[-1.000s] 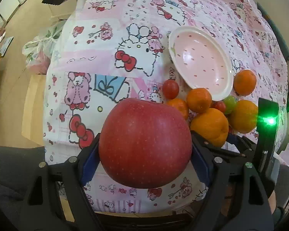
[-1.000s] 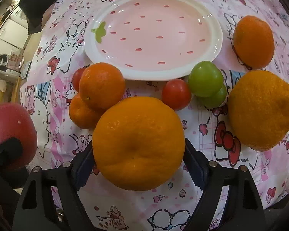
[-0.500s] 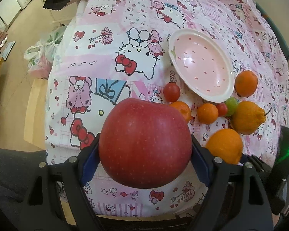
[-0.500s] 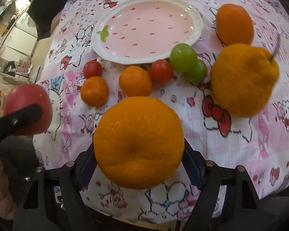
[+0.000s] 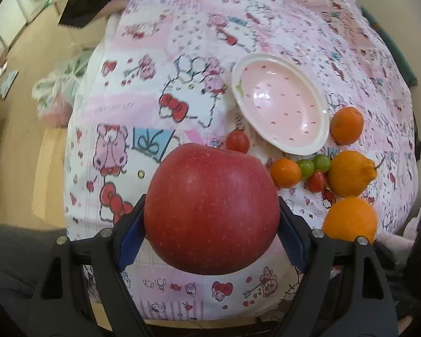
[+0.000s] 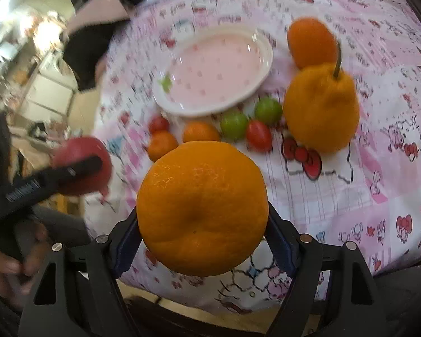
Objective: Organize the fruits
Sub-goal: 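Lift the red apple with the left gripper while the right gripper grasps the large orange, then place the apple on the pink plate with the left gripper while the right gripper sets the orange beside it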
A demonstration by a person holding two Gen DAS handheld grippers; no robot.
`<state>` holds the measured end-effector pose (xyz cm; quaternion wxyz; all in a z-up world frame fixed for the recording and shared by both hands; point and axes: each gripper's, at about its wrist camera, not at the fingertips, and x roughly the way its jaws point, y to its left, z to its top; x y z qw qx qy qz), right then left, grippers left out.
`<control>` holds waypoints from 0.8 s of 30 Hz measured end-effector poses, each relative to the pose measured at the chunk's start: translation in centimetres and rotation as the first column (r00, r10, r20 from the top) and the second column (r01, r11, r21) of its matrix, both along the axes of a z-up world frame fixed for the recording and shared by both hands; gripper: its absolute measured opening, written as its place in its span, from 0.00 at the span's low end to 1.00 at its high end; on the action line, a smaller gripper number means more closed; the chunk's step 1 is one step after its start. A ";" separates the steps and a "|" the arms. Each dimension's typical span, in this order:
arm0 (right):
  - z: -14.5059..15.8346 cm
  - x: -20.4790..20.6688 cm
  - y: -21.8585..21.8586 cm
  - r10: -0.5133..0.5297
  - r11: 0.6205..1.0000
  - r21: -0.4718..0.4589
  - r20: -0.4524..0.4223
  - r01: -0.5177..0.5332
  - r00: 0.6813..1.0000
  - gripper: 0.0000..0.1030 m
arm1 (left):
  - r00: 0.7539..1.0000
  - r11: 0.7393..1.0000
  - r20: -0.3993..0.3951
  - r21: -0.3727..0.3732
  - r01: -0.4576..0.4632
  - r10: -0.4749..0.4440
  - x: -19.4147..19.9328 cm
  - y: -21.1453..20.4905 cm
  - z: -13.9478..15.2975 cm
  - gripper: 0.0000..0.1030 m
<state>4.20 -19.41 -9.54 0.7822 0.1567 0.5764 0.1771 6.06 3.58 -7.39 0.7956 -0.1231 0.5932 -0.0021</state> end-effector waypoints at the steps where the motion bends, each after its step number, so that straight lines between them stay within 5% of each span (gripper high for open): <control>1: 0.4 0.0 -0.1 -0.006 1.000 0.013 0.015 0.006 1.000 0.79 | 1.000 1.000 0.009 0.004 0.007 -0.007 0.0 -0.2 0.2 0.78; 11: 6.2 4.0 -1.5 -0.048 0.998 0.049 0.169 0.040 0.985 0.79 | 0.994 0.997 0.084 0.006 0.072 -0.072 2.8 -1.3 4.2 0.78; 24: 7.5 13.3 -2.8 -0.036 0.999 -0.016 0.172 0.039 0.985 0.79 | 0.982 0.988 0.123 0.073 0.138 -0.146 10.8 -3.9 4.6 0.78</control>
